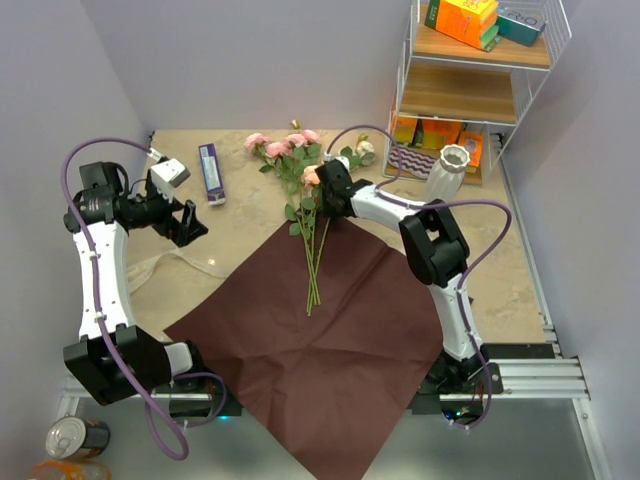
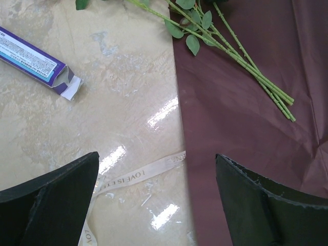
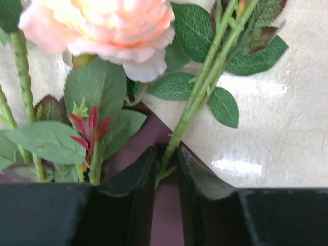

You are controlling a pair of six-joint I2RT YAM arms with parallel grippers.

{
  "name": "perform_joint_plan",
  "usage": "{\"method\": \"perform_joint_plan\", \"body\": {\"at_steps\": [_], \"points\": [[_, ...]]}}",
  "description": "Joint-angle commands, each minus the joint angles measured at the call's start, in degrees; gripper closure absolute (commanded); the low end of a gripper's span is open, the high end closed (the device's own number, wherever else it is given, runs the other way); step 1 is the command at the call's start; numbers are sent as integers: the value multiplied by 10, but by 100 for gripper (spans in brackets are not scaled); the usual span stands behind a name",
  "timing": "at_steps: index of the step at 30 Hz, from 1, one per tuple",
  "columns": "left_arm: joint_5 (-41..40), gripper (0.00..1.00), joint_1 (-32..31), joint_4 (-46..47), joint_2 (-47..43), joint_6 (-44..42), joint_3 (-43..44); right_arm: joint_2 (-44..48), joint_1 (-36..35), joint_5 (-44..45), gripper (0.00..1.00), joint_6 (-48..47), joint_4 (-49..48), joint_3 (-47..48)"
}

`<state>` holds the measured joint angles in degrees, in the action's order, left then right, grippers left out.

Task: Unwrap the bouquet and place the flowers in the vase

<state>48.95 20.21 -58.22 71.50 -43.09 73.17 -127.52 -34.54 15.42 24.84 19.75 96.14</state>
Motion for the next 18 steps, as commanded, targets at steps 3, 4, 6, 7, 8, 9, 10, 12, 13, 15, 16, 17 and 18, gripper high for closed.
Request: {"method": "perform_joint_plan", "body": {"at_steps": [3,4,6,7,8,9,10,12,13,15,16,17,18], "points": [[-5,1,-1,8,-10,-4,-6,-18,0,22,91,21,-33,19],[-7,0,-1,8,-11,-4,-6,-19,1,24,95,22,-35,13],[-10,1,-1,7,-11,-5,-6,-12,0,31,100,28,-43,3],[-10,1,-2,6,-14,-6,-6,-7,1,35,100,29,-45,-8],[-12,1,-1,5,-15,-8,-6,-1,0,39,100,31,-46,-13],[-14,1,-2,6,-17,-9,-7,8,0,49,100,35,-52,-20],[-15,0,-1,6,-20,-9,-7,27,1,53,100,33,-58,-35],[-18,1,-1,6,-22,-9,-7,52,0,68,100,32,-66,-47],[-19,0,-1,6,-23,-9,-7,76,1,72,100,30,-66,-54],[-20,1,-1,6,-24,-10,-7,103,1,77,100,25,-67,-65],[-20,1,-1,5,-23,-10,-6,120,1,79,100,22,-67,-67],[-19,1,-1,6,-24,-10,-6,149,0,82,100,19,-67,-69],[-19,1,-1,5,-24,-9,-6,169,1,84,100,12,-73,-75]]}}
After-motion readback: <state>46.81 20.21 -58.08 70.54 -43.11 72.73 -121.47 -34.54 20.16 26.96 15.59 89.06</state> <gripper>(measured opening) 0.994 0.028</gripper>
